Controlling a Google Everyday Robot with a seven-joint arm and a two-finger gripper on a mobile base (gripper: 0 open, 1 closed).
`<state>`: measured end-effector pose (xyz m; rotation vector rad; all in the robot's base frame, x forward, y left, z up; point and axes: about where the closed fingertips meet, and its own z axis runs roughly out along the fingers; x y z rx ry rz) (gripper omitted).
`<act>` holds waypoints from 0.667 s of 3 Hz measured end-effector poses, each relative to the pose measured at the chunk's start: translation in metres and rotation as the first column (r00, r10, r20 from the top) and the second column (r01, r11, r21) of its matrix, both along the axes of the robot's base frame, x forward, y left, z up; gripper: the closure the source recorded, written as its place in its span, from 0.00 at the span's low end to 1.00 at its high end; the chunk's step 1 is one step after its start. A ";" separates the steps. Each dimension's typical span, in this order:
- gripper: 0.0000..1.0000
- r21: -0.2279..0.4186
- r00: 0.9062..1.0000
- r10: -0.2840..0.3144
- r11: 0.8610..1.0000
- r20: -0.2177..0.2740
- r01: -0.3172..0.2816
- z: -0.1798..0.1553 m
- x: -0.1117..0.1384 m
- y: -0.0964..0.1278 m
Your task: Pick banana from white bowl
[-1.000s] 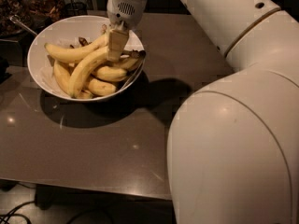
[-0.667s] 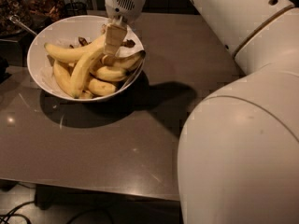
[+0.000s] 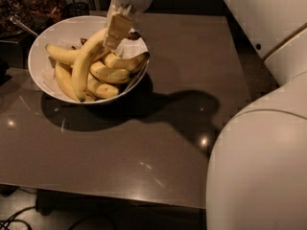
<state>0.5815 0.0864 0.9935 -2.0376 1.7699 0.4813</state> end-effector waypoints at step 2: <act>1.00 0.077 0.998 0.047 0.996 0.033 -0.050 0.015 -0.017 -0.003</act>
Offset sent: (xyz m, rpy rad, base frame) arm -0.0232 -0.0022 0.0141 0.0378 -0.0183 0.0070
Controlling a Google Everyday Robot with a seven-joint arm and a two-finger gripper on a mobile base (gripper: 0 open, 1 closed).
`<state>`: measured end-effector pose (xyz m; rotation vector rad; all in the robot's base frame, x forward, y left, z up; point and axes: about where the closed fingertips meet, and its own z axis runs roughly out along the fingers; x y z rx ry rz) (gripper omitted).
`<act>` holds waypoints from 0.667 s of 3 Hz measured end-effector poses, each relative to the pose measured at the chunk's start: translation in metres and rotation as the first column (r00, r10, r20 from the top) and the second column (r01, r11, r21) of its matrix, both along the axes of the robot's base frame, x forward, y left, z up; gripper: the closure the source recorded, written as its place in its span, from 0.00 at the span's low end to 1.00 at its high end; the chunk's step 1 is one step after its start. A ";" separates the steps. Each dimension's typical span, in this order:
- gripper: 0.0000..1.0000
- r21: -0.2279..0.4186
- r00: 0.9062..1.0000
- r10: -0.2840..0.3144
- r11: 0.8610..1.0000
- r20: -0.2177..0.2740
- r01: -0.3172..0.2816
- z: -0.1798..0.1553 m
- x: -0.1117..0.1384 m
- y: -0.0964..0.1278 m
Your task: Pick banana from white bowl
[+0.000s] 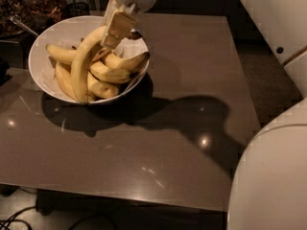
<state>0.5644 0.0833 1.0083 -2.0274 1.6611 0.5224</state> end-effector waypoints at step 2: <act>1.00 0.055 0.997 -0.081 0.995 -0.019 0.082 0.007 -0.037 -0.010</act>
Offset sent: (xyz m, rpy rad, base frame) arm -0.0637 -0.0242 0.0037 0.0877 0.0459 -0.1258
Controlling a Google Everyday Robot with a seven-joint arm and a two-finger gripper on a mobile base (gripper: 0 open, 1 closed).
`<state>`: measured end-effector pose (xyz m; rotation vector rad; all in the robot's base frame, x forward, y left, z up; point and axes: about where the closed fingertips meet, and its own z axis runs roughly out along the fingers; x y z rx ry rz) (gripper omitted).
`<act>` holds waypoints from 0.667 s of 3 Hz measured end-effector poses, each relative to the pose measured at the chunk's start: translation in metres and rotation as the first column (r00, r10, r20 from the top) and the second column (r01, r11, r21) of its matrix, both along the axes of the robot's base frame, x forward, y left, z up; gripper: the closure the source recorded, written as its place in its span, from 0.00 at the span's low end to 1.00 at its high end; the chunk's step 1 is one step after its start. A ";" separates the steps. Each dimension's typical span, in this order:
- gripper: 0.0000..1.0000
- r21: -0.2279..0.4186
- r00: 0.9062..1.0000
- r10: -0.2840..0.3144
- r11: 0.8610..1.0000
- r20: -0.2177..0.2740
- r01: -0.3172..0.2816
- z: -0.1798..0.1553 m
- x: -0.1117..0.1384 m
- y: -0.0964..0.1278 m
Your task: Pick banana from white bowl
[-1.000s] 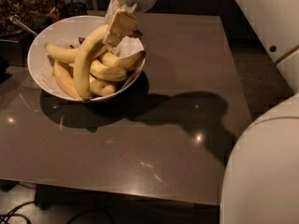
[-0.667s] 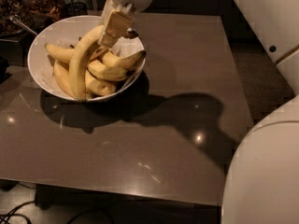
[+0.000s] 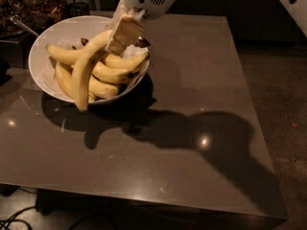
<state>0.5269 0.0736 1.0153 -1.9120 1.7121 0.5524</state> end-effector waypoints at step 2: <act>1.00 0.045 0.997 -0.067 0.997 -0.043 0.069 -0.011 -0.037 -0.020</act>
Offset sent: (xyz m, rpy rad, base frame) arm -0.0589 -0.0396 -0.0220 0.0714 0.0731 -0.1254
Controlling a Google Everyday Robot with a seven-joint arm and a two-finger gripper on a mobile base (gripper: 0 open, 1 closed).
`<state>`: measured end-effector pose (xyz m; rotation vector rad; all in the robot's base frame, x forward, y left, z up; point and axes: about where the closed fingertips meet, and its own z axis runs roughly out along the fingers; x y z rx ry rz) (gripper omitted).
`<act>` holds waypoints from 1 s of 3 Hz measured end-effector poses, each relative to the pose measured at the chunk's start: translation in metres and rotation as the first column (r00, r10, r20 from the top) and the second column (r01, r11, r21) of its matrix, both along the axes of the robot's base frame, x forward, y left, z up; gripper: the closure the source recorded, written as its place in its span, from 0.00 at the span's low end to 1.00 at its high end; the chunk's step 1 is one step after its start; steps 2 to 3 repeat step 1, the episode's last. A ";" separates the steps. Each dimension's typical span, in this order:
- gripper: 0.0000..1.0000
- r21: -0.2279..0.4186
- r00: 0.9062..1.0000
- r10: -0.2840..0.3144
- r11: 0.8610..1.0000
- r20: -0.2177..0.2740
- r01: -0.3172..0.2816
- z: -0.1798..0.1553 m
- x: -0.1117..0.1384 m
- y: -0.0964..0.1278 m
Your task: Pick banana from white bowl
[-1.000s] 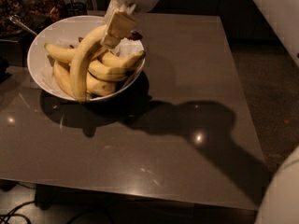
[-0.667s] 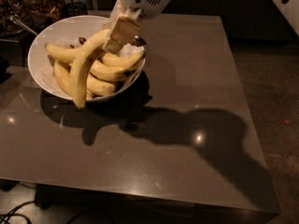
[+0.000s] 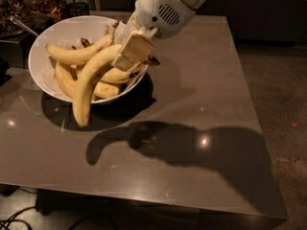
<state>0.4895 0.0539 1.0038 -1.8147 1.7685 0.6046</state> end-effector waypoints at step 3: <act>1.00 0.014 0.999 -0.032 0.999 0.011 0.031 -0.003 -0.017 -0.010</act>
Offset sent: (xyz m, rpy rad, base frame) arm 0.0000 0.0000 0.0000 0.0000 0.0000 0.0000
